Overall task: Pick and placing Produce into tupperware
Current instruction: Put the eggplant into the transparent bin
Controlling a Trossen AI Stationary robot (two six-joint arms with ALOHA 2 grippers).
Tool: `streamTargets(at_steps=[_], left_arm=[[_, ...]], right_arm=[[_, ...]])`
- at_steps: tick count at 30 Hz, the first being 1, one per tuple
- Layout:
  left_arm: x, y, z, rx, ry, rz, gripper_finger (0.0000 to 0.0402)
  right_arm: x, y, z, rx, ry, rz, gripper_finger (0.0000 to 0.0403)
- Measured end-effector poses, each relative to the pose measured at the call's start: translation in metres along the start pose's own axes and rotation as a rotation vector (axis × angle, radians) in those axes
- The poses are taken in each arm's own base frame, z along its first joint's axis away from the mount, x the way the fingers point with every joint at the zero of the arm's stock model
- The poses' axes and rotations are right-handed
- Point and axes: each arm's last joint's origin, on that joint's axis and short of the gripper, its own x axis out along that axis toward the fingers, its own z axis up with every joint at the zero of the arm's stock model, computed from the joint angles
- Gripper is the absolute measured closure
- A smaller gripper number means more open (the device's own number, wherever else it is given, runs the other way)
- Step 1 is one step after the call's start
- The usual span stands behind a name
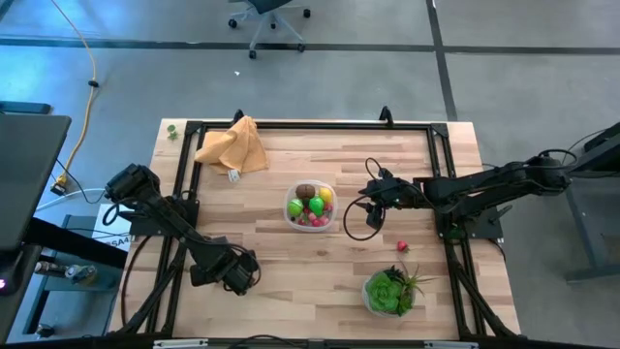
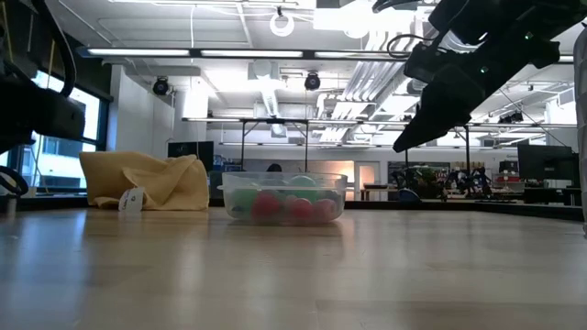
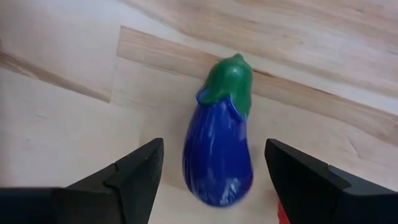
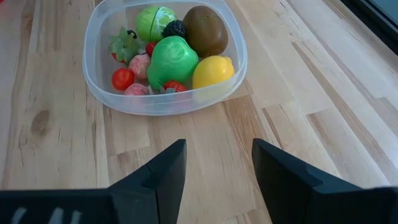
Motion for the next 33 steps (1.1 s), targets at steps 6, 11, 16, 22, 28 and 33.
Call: streamTargets(at_steps=[6, 11, 16, 22, 28, 33], left_arm=[[0.0007, 0.0001, 0.0002, -0.002, -0.005, 0.002, 0.0133], [0.0007, 0.0001, 0.0001, -0.002, -0.006, 0.0, 0.0133], [0.0007, 0.0, 0.0001, -0.005, -0.007, -0.004, 0.0133], [0.0011, 0.0032, -0.0024, -0.02, -0.015, -0.018, 0.0133], [0.0014, 0.0066, -0.0045, -0.031, -0.02, -0.023, 0.0135], [0.0024, 0.0057, -0.0051, -0.051, -0.016, -0.028, 0.0165]], right_arm=[[0.0, 0.0, 0.0002, 0.0, -0.001, 0.0, 0.0227], [0.0, 0.0, 0.0001, 0.0, 0.0, 0.0, 0.0227], [0.0, 0.0, 0.0001, 0.0, 0.0, 0.0, 0.0227], [0.0, 0.0, 0.0001, 0.0, 0.0, 0.0, 0.0227], [0.0, 0.0001, 0.0, 0.0, 0.001, 0.0, 0.0227], [0.0, 0.0, 0.0, 0.0, 0.0, 0.0, 0.0227]])
